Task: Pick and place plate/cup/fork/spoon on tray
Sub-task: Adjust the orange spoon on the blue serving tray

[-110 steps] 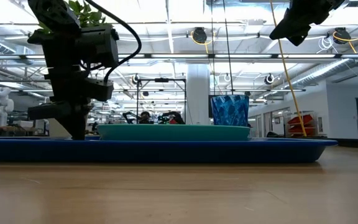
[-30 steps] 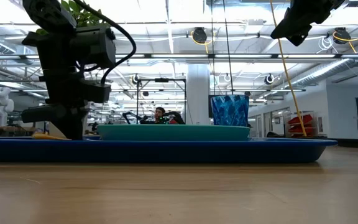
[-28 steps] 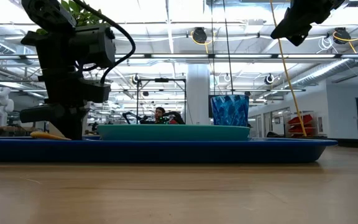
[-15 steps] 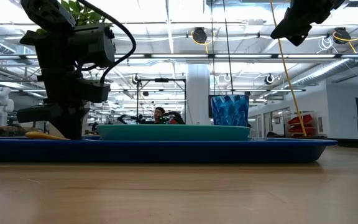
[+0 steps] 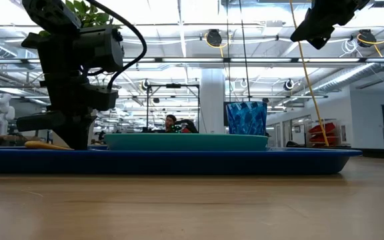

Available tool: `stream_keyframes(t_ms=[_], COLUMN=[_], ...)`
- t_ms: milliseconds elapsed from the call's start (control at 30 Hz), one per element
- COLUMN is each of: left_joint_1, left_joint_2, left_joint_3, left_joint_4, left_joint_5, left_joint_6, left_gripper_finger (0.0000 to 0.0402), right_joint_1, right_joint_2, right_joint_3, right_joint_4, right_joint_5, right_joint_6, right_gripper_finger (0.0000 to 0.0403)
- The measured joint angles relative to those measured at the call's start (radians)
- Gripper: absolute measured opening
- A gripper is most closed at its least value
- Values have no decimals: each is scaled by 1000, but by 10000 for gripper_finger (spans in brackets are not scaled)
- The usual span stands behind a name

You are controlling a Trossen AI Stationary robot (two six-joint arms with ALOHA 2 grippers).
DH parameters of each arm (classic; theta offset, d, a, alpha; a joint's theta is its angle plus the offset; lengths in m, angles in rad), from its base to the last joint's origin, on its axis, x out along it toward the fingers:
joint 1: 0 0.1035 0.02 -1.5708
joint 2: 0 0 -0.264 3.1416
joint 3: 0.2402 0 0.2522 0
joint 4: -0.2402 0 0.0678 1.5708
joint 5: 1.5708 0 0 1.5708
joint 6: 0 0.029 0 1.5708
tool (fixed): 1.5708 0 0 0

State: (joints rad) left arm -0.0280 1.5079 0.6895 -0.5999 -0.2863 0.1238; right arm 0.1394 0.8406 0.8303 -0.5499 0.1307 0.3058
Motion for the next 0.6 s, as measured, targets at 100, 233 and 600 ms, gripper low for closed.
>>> stream_keyframes(t_ms=[100, 233, 600], left_joint_1=[0, 0, -1], left_joint_2=[0, 0, 0], left_joint_3=[0, 0, 0], left_joint_4=[0, 0, -1], left_joint_5=[0, 0, 0], left_joint_6=[7, 14, 29], left_gripper_finger=[3, 3, 3], right_joint_1=[0, 0, 0], right_joint_2=[0, 0, 0], right_joint_3=[0, 0, 0], right_joint_4=[0, 0, 0], right_joint_5=[0, 0, 0], right_joint_6=[0, 0, 0], right_gripper_finger=[0, 0, 0])
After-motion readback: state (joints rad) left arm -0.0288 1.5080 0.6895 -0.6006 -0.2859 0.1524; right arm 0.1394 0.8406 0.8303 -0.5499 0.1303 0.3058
